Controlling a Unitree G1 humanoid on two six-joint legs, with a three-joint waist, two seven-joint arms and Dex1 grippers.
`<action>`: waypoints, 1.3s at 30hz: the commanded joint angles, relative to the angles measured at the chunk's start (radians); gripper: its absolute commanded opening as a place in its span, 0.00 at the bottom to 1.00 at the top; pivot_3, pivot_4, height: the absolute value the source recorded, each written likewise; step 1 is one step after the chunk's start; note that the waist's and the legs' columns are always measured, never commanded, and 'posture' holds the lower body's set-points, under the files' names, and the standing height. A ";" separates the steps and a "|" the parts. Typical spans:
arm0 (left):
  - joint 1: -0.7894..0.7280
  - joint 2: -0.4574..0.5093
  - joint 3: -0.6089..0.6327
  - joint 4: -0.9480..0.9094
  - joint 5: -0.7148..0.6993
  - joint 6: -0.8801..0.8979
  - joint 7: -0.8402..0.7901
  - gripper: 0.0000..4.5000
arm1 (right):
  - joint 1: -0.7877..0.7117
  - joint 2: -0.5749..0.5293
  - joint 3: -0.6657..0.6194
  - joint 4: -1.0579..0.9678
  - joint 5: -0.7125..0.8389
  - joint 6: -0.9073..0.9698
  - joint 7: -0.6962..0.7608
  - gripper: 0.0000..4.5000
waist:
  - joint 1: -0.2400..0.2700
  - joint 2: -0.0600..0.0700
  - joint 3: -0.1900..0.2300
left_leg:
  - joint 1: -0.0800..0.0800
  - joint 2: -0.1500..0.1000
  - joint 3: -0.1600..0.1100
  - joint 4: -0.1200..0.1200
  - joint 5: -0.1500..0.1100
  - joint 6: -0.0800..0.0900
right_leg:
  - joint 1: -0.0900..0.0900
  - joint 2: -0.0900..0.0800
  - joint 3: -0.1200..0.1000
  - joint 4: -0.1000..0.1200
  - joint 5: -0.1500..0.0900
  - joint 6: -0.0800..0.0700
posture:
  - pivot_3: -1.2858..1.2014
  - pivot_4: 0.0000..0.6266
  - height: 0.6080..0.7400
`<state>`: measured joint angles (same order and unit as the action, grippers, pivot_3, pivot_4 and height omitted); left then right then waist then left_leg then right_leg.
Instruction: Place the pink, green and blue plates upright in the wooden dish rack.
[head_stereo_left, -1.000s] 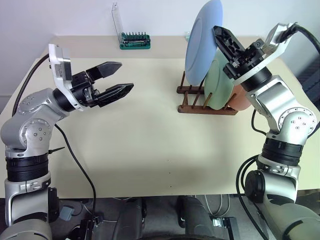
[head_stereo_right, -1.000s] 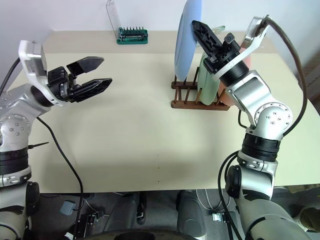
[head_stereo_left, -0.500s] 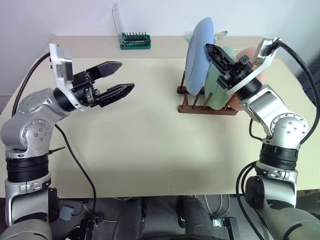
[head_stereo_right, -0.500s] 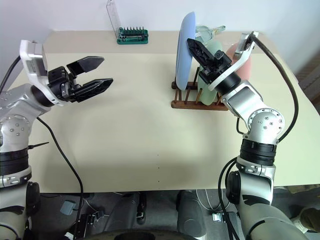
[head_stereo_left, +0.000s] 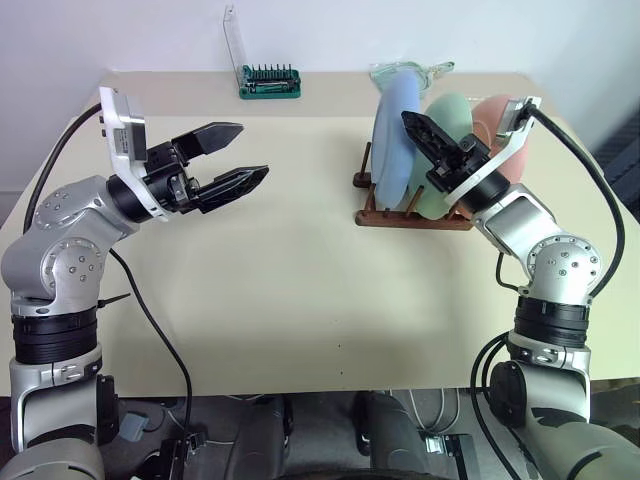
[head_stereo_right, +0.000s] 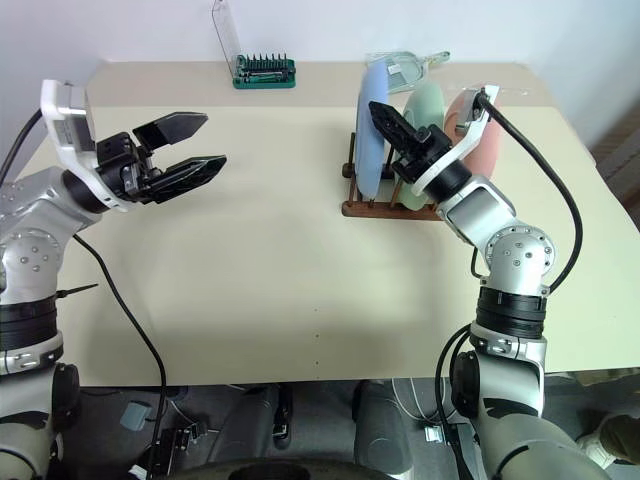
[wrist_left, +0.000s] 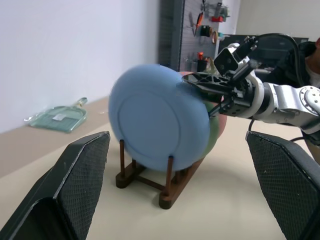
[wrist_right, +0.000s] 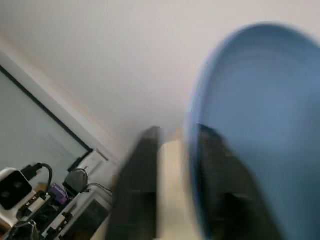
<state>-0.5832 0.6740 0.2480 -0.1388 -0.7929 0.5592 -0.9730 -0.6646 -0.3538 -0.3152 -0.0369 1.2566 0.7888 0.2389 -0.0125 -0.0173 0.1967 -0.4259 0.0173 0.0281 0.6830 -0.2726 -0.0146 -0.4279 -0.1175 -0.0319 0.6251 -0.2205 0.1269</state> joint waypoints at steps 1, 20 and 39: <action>-0.016 0.003 0.007 -0.013 0.003 -0.014 0.004 1.00 | -0.019 -0.005 0.003 -0.049 -0.034 -0.024 0.037 0.64 | 0.001 0.000 0.000 | 0.000 0.000 0.000 0.000 0.000 0.000 | 0.000 0.000 0.000 0.000 0.000 0.000 | 0.52 0.24 0.88; -0.023 -0.011 0.002 -0.003 0.007 -0.019 -0.006 1.00 | -0.024 -0.078 0.082 -0.102 -0.321 -0.157 0.230 0.99 | 0.000 0.000 0.000 | 0.000 0.000 0.000 0.000 0.000 0.000 | 0.000 0.000 0.000 0.000 0.000 0.000 | 0.52 0.24 0.88; -0.013 0.005 -0.018 0.020 0.052 -0.067 -0.065 1.00 | 0.100 -0.318 -0.123 -0.261 -0.121 -0.124 0.616 0.99 | 0.012 0.000 0.000 | 0.000 0.000 0.000 0.000 0.000 0.000 | 0.001 0.000 0.000 -0.002 0.000 0.000 | 0.52 0.24 0.88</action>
<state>-0.6006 0.6573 0.2224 -0.1002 -0.7506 0.5152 -1.0127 -0.6163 -0.6150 -0.4045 -0.2456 1.0676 0.6003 0.7378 -0.0003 -0.0176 0.1965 -0.4259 0.0173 0.0278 0.6830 -0.2729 -0.0142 -0.4264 -0.1175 -0.0326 0.6198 -0.2205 0.1270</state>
